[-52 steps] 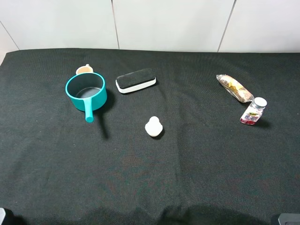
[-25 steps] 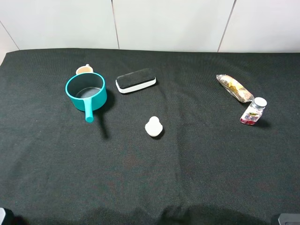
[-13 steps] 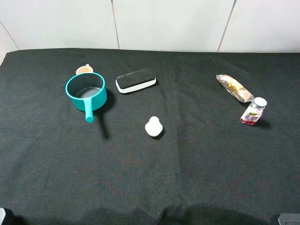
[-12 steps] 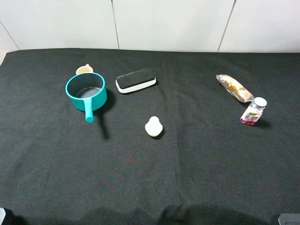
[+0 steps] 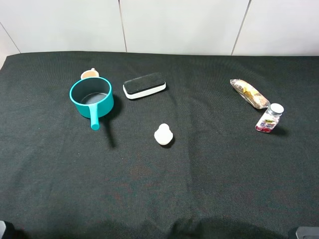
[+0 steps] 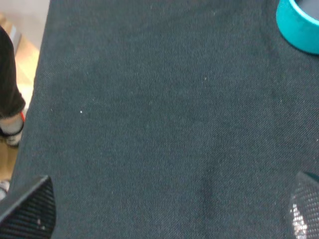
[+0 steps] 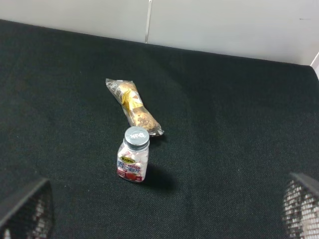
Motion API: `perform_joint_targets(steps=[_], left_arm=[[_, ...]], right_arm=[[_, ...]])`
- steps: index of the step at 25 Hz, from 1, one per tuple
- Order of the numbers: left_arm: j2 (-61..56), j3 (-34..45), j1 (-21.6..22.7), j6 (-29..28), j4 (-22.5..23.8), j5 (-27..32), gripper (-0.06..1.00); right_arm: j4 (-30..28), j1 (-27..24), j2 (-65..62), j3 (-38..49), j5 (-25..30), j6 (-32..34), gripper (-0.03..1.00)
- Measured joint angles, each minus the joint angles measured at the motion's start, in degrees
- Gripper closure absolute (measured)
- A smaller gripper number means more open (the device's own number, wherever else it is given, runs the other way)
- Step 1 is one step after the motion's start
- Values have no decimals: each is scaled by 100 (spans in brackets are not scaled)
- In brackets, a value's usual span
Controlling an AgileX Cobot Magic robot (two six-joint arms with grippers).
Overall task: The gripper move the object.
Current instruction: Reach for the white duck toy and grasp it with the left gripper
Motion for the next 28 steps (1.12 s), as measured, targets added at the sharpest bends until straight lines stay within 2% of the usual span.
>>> perform_joint_targets(steps=[7, 28], left_arm=[[1341, -410, 0, 0, 24, -84, -5], [4643, -1573, 0, 106, 27, -957, -5]], right_arm=[[0, 0, 0, 0, 0, 0, 27], [0, 0, 0, 0, 0, 0, 27]])
